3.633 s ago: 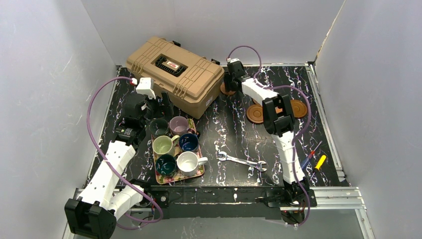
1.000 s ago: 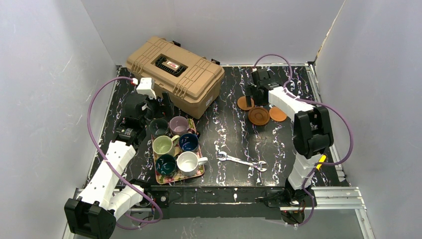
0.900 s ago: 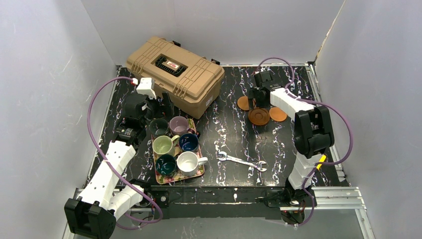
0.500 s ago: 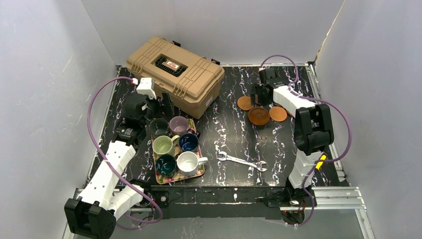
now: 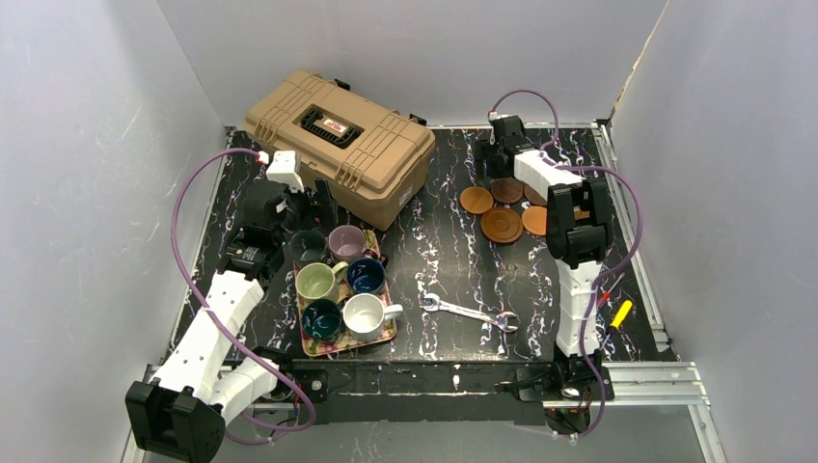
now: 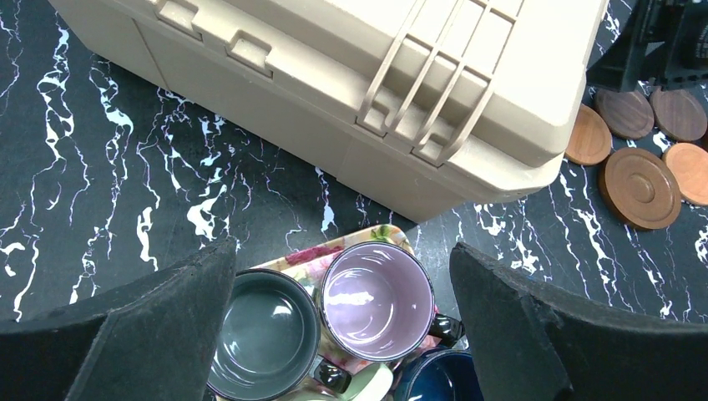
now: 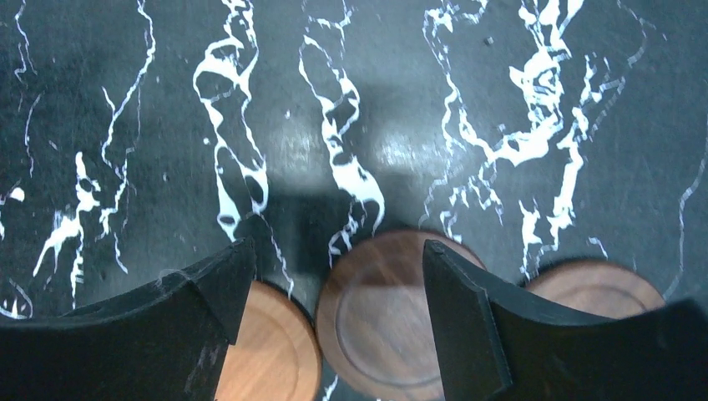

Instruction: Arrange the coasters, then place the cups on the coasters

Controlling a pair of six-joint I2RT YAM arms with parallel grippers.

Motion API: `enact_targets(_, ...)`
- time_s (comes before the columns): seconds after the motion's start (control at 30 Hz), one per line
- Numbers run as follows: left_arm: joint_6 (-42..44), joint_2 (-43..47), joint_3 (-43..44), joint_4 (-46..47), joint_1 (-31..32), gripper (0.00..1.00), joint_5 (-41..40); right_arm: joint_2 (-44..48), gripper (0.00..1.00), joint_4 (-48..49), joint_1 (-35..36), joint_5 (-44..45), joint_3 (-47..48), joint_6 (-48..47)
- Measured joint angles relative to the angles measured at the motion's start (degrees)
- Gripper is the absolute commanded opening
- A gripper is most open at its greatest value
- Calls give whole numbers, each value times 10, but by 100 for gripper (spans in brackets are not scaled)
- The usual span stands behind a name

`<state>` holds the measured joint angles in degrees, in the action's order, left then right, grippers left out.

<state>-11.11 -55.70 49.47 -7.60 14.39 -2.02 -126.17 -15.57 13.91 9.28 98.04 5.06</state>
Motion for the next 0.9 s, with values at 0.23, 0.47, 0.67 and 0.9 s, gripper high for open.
enact_targets(0.23, 0, -1, 1, -2, 0, 98, 0, -52, 80, -10, 0, -8, 64, -24)
enact_targets(0.47, 0, -1, 1, -2, 0, 98, 2, -78, 79, -40, 0, -19, 91, -33)
enact_targets(0.67, 0, -1, 1, -2, 0, 98, 2, -78, 77, -44, 0, -19, 92, -32)
enact_targets(0.9, 0, -1, 1, -2, 0, 98, 4, -63, 76, -41, -2, -17, 66, -12)
